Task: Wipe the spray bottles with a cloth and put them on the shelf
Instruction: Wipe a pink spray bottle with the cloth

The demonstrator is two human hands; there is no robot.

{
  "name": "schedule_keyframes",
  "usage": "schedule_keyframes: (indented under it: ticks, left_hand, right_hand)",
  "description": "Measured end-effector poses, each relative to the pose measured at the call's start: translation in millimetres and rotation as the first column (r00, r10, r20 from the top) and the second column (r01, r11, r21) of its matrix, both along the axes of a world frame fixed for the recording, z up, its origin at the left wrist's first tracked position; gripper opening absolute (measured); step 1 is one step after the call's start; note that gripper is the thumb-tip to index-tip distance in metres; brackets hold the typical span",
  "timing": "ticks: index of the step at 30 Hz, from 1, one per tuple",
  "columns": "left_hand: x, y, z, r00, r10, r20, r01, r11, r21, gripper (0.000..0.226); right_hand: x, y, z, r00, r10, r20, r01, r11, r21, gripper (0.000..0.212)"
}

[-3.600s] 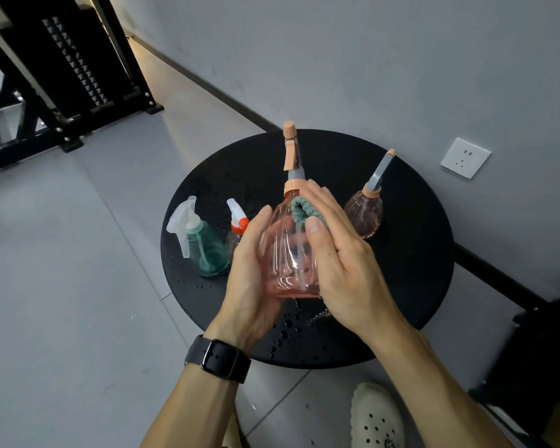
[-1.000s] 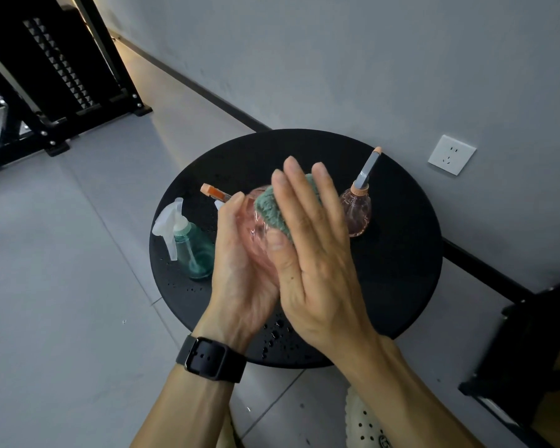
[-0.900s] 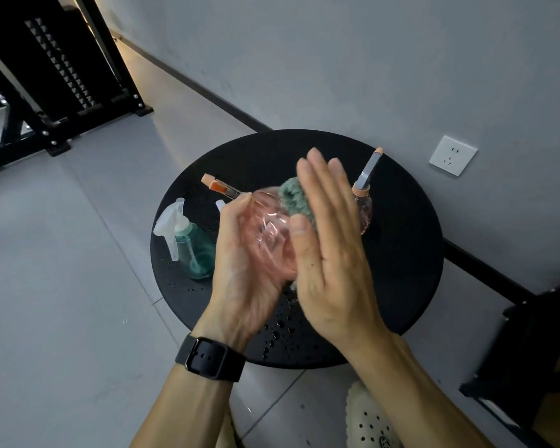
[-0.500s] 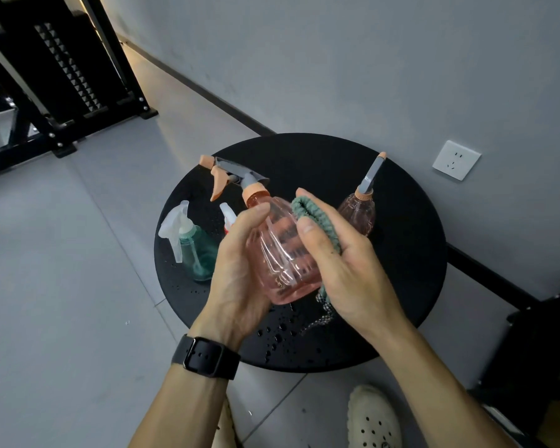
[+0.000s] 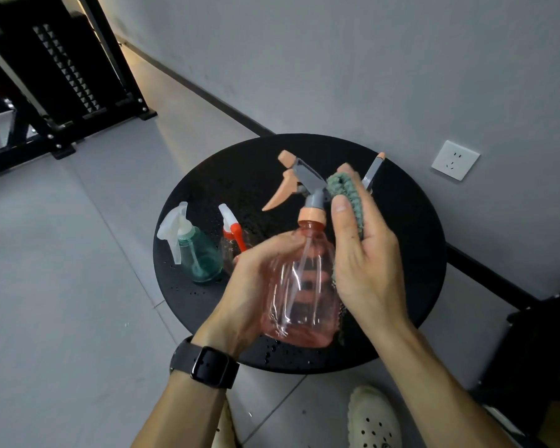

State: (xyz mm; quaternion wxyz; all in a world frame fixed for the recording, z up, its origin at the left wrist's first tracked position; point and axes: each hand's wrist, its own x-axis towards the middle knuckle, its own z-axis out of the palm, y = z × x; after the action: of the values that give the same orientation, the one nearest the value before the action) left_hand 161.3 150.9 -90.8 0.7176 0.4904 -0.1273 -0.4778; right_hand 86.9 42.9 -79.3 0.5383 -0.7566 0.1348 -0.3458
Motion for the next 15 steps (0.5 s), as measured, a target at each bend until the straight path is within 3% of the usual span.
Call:
schedule_keyframes:
  ticks: [5,12,15]
  left_hand:
    - [-3,2,-8,0.994,-0.101,0.044,0.096,0.99,0.108,0.048]
    - [-5,2,-6,0.994,-0.045,0.097,0.026,0.981,0.192,0.045]
    - [-2,1,-8,0.996,0.014,0.083,-0.026,0.988,0.15,0.044]
  right_hand:
    - [3,-15,-3,0.993,-0.112,-0.037,0.104,0.98,-0.168,0.044]
    - [4,-15,-2,0.982,0.022,-0.189,-0.043,0.993,-0.111,0.047]
    - [5,-9,-7,0.974,0.053,-0.221,-0.081,0.989,-0.122,0.047]
